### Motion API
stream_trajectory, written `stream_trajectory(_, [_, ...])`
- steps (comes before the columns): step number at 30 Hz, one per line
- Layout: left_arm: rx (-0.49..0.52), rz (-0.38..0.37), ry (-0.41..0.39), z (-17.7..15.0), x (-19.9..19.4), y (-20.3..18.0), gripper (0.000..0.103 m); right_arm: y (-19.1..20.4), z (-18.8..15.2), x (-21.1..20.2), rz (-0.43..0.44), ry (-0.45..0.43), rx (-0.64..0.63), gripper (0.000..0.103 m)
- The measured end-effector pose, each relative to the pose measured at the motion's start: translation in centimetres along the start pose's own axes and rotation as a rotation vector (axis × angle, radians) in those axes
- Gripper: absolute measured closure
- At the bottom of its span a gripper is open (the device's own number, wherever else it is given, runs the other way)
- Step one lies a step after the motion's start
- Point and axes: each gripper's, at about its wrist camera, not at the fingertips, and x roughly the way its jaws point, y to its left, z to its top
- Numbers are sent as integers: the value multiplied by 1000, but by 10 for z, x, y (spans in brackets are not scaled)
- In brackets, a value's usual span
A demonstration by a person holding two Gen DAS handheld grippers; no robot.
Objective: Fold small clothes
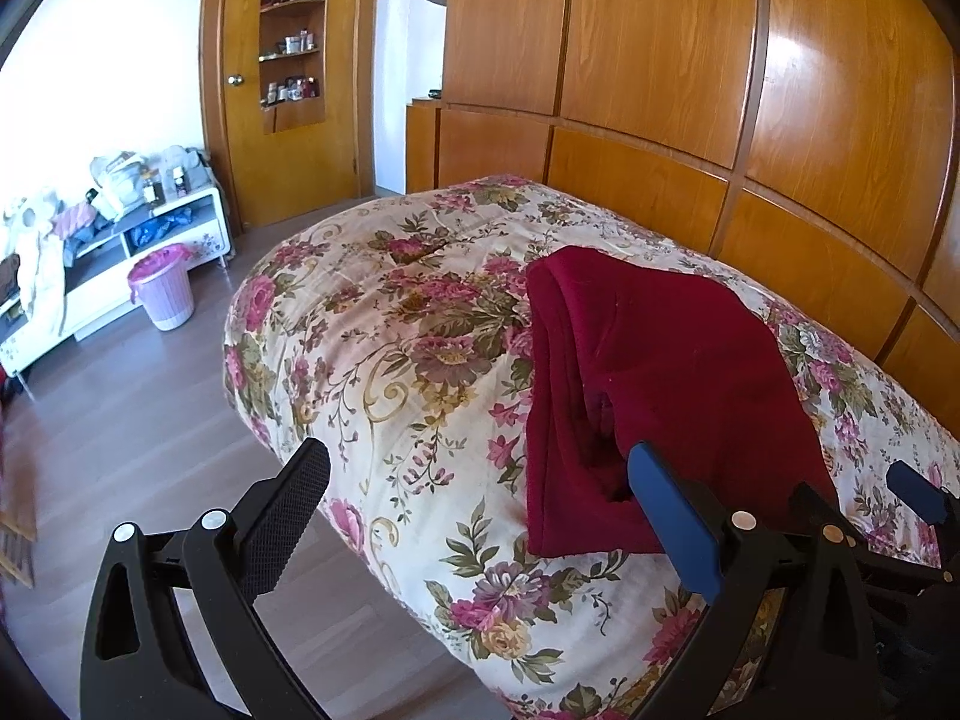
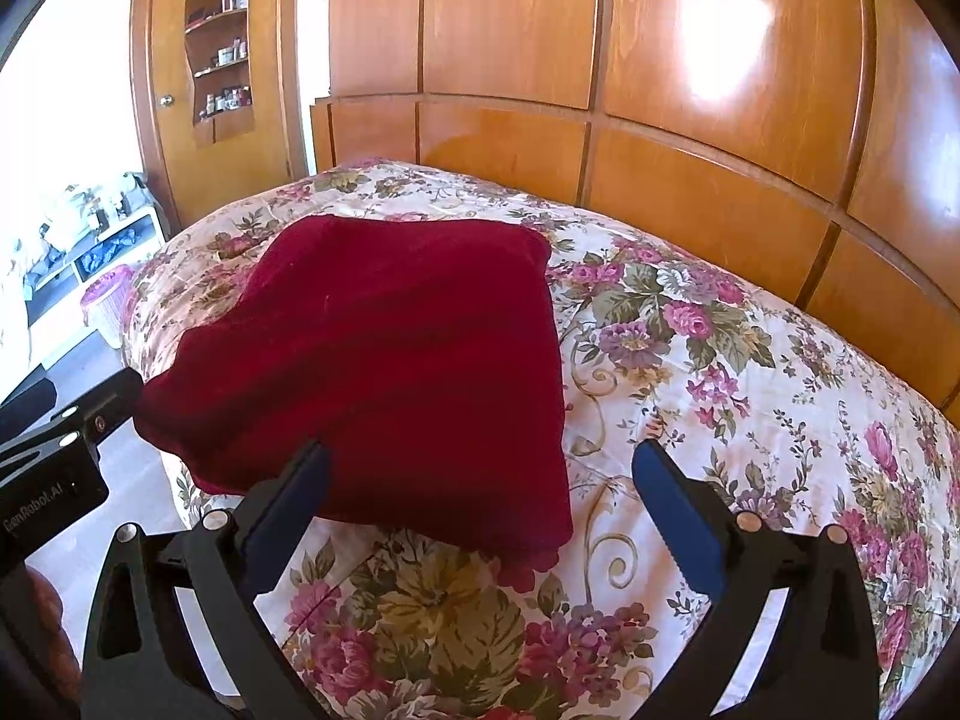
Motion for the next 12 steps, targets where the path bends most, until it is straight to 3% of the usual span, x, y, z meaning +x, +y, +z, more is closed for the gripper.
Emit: stream_trajectory(12, [-24, 12, 56, -3, 13, 6, 6, -1, 1, 0, -6, -1, 9, 3])
